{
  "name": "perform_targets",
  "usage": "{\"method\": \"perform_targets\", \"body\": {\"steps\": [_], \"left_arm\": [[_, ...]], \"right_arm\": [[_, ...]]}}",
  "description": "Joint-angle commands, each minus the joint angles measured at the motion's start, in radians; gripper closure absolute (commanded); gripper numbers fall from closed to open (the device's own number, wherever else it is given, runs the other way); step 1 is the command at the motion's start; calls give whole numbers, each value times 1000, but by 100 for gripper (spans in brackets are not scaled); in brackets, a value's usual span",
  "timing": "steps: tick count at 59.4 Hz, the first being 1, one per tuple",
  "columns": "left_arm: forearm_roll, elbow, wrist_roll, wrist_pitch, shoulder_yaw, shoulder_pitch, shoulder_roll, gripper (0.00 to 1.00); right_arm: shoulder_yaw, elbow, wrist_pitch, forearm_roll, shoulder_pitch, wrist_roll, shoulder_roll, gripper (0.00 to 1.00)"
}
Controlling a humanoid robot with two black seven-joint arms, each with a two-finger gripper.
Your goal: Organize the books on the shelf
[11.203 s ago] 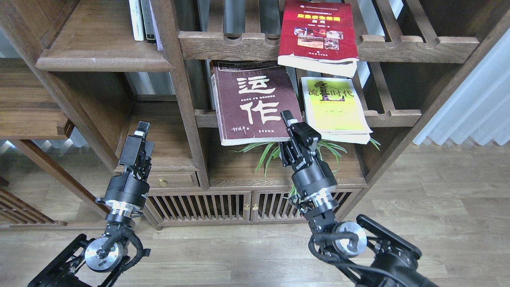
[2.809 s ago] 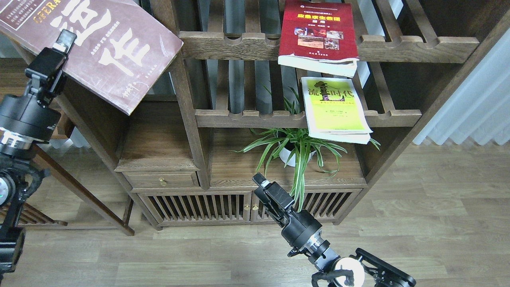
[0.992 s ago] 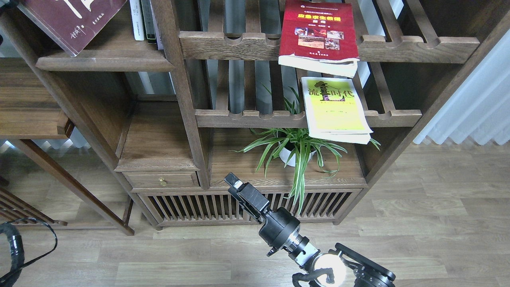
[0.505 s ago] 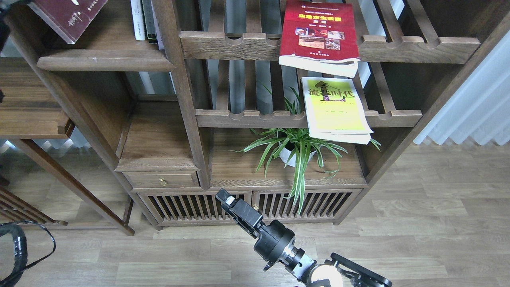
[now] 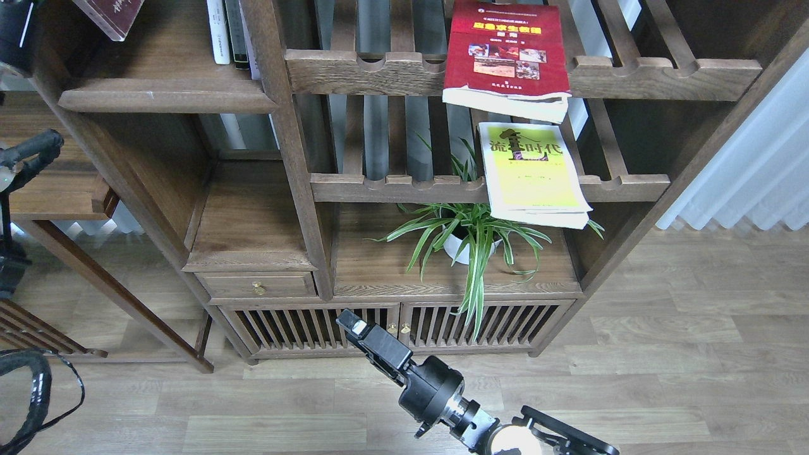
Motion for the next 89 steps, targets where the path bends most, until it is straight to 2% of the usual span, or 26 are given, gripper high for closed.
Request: {"method": "perform_targets", "body": {"steps": [1,8,16,30,32,49,74,89], "left_arm": [[6,16,-10,32,21,-4,0,100],[6,30,-15,58,45,-7,0,100],[6,67,-52,87,76,-17,0,100],[7,133,-72,90,120,-59,2,100],[7,162,-102,96,142,-73,0,100],[6,245,-170,102,172,-110,0,100],[-8,306,-191,102,206,-131,-3,100],[-8,339,-190,105,238,-126,-13,99]], "right_arm": [[0,0,0,0,2,0,0,7],[0,0,0,0,6,0,0,7],[0,3,0,1,8,-1,0,7],[0,8,0,1,8,-1,0,7],[0,8,0,1,8,0,0,7],[-2,12,0,1,8,-1,0,7],[0,3,0,4,18,0,0,7],[0,6,0,6,15,0,0,7]]}}
